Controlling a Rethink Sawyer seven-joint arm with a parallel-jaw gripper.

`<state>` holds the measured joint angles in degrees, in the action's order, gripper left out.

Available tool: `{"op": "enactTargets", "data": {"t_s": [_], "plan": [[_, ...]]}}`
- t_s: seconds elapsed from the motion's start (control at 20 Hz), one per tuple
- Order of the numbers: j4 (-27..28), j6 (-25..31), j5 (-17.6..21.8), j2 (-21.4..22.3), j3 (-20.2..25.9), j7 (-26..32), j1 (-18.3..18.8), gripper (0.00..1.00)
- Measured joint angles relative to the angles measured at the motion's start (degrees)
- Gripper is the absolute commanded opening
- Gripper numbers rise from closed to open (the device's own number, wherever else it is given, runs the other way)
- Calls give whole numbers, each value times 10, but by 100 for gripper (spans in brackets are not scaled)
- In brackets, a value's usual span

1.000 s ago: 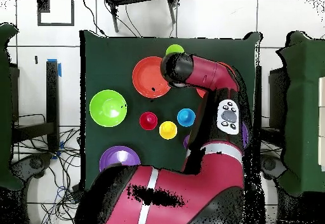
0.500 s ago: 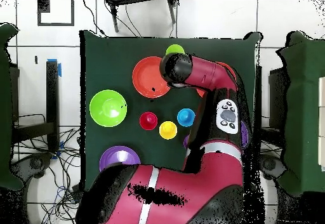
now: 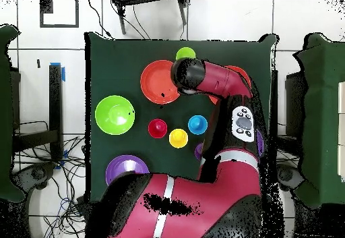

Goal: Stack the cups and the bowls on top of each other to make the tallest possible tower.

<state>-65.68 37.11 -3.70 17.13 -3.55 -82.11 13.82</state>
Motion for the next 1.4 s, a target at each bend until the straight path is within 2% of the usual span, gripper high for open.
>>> {"op": "enactTargets", "data": {"t_s": [1.4], "plan": [[-3, -6, -1, -52, 15, 0, 1, 100]]}}
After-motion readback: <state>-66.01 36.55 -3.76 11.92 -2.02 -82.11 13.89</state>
